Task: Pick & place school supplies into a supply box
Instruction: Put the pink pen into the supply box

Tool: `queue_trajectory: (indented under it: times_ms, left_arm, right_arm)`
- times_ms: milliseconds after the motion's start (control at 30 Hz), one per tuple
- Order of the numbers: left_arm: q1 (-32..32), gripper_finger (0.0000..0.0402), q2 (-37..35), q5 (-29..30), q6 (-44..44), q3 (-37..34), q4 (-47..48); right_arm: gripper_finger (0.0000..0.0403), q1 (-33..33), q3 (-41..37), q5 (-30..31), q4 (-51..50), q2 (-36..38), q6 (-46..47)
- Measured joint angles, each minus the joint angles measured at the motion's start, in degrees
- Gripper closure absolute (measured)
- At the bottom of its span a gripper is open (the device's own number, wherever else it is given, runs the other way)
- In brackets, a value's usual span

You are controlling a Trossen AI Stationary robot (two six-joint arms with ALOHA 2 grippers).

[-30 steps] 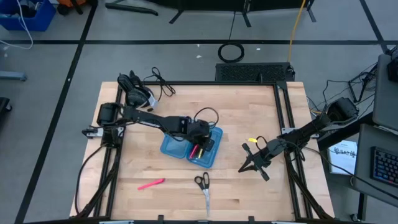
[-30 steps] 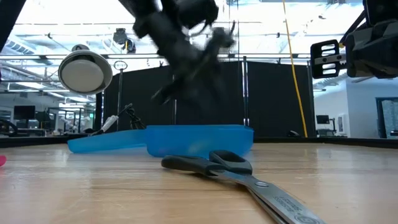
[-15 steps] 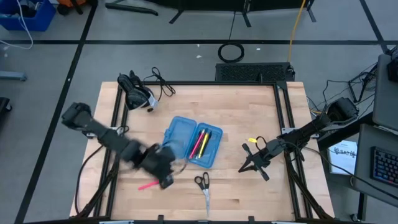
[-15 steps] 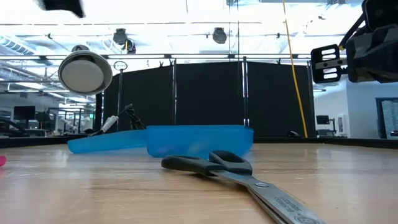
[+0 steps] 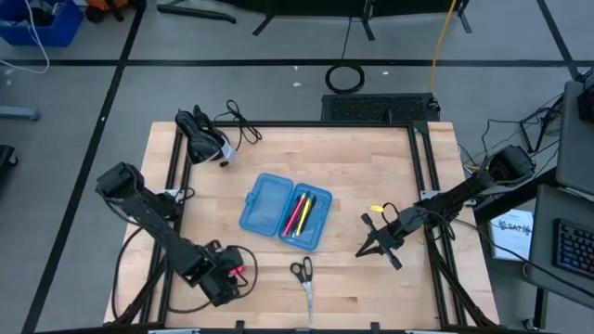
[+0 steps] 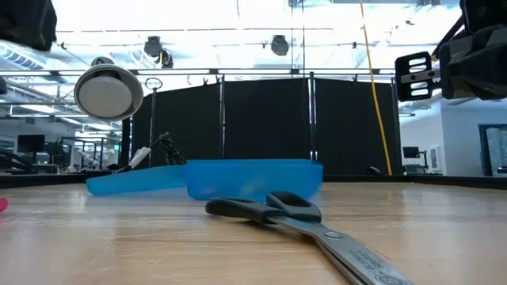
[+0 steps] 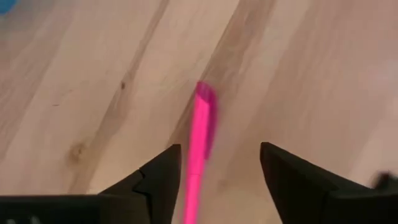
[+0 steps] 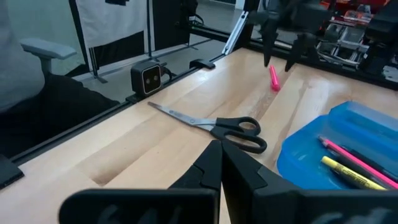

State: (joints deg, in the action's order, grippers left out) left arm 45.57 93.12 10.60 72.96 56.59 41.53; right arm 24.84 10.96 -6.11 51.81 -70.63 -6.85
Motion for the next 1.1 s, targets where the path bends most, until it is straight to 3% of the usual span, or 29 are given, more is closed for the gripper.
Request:
queue_trajectory:
  times_ms: [200, 400, 600, 833, 1100]
  left_arm:
    - [-0.1, 0.0166, 5.2, -3.3, -4.7, 0.0, 0.7]
    - [-0.1, 0.0187, 8.5, -6.8, -6.8, 0.4, 0.6]
    - [-0.6, 0.0242, 9.1, -6.9, -6.8, 0.3, -1.3]
    - [-1.6, 0.0369, 9.1, -7.6, -7.2, 0.1, -3.5]
    - [-2.3, 0.0372, 8.7, -6.0, -0.9, 0.2, -6.3]
  right_arm:
    - [0.0403, 0.0, 0.0, 0.0, 0.2, 0.0, 0.1]
    - [0.0403, 0.0, 0.0, 0.0, 0.1, 0.0, 0.2]
    - [0.0403, 0.0, 0.0, 0.0, 0.0, 0.0, 0.2]
    - [0.0403, 0.0, 0.0, 0.0, 0.0, 0.0, 0.2]
    - [0.0403, 0.0, 0.0, 0.0, 0.1, 0.0, -0.2]
